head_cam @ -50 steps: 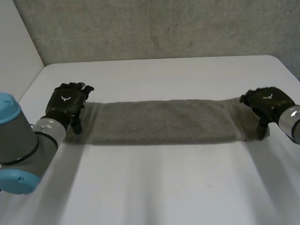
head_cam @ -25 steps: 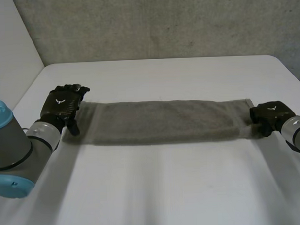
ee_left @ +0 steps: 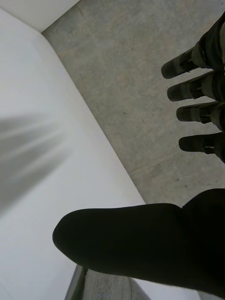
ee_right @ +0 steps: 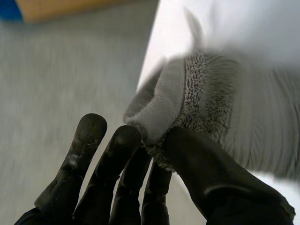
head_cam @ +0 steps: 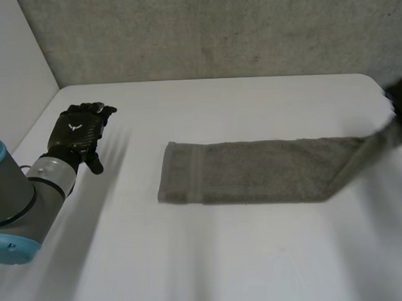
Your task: Fold the towel.
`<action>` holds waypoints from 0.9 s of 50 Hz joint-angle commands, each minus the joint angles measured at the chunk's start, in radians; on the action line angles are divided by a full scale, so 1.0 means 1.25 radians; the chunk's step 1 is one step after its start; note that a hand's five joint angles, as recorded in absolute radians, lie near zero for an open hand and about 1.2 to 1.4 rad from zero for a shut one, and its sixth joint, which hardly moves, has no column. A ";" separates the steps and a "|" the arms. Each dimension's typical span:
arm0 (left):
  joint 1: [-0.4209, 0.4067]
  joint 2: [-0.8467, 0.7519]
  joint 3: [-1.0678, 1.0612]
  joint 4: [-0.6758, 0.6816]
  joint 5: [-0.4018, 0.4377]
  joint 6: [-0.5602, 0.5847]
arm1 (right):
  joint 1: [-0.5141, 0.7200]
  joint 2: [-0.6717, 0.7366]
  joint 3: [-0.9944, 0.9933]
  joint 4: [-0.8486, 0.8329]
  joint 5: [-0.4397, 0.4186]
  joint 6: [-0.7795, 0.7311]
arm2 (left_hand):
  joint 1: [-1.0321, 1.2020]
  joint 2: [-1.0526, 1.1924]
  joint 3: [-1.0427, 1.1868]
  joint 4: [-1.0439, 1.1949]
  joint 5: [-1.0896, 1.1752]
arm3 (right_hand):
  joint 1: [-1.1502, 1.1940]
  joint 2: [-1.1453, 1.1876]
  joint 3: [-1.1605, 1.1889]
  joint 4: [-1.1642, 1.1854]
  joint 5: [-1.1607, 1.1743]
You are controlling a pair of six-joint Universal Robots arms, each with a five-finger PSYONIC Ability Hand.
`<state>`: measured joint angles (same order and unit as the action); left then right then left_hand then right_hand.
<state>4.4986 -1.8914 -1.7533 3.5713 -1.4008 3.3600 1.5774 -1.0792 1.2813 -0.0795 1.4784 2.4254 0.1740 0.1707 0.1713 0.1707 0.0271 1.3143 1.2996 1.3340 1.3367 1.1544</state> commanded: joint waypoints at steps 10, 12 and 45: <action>-0.006 0.001 -0.002 0.001 0.000 -0.001 | 0.552 0.170 -0.076 -0.097 -0.072 0.017 | 0.013 0.015 0.015 0.015 -0.009 | 0.066 0.077 0.050 0.048 0.054; -0.007 0.001 -0.001 0.002 0.001 0.001 | 0.581 0.213 -0.084 -0.096 -0.078 -0.023 | 0.013 0.015 0.015 0.015 -0.009 | 0.066 0.077 0.050 0.048 0.054; -0.144 -0.014 0.083 0.007 0.000 -0.008 | 0.501 0.076 0.057 -0.095 -0.142 0.088 | 0.010 0.013 0.013 0.013 -0.012 | -0.912 -0.900 -0.928 -0.930 -0.923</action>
<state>4.3754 -1.9041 -1.6770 3.5802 -1.4004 3.3583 2.3103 -0.8407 1.2448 -0.2019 1.2362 2.4028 0.1740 0.1707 0.1713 0.1707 0.0272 0.2312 0.2393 0.2355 0.2521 0.0588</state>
